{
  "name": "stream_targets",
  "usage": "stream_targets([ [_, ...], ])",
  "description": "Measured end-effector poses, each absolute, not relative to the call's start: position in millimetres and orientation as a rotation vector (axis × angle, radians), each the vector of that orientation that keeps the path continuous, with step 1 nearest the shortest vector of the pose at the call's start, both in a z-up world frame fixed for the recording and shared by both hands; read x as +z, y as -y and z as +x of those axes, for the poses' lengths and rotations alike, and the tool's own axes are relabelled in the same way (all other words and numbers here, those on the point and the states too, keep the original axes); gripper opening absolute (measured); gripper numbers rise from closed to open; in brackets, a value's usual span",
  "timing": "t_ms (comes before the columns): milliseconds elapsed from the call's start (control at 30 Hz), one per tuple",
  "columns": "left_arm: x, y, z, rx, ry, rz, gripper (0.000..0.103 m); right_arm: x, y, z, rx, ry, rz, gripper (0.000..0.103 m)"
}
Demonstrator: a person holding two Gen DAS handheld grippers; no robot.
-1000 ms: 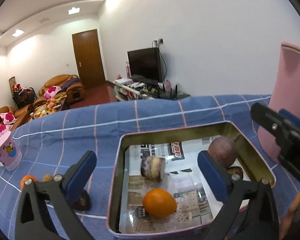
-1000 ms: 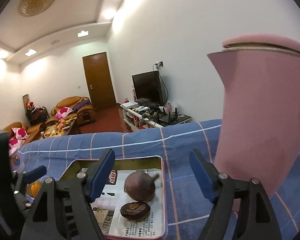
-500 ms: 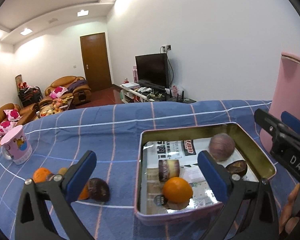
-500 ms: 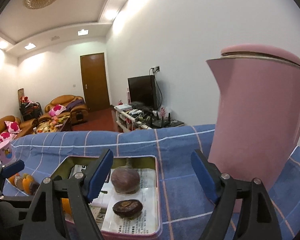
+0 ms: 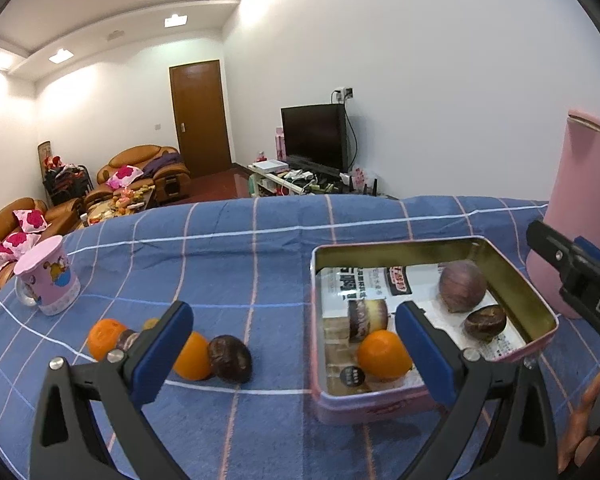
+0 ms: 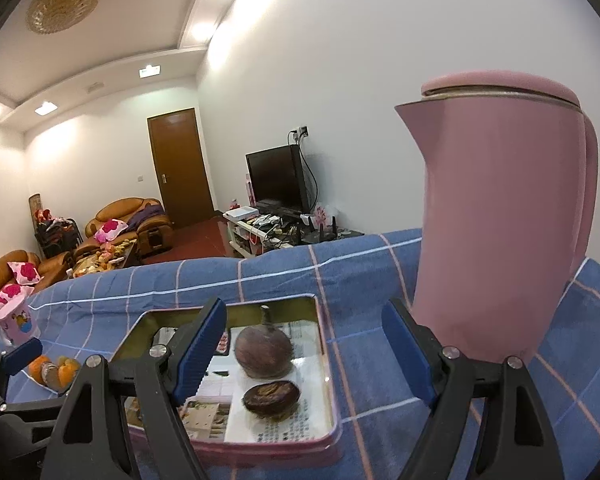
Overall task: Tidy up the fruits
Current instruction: 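Move both tools back toward the remaining fruit row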
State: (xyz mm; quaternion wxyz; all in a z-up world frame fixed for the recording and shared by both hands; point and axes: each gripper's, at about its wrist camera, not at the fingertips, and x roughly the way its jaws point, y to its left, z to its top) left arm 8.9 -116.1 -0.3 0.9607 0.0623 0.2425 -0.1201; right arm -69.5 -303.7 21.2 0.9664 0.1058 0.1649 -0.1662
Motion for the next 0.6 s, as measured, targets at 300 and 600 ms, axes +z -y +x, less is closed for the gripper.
stream_targets([
  [300, -1, 96, 5, -0.235, -0.48, 0.153, 0.103, 19, 275, -76, -0.283, -0.353, 0.229, 0.081],
  [600, -1, 69, 11, -0.207, -0.489, 0.15, 0.103, 17, 246, -74, -0.239, -0.366, 0.226, 0.081],
])
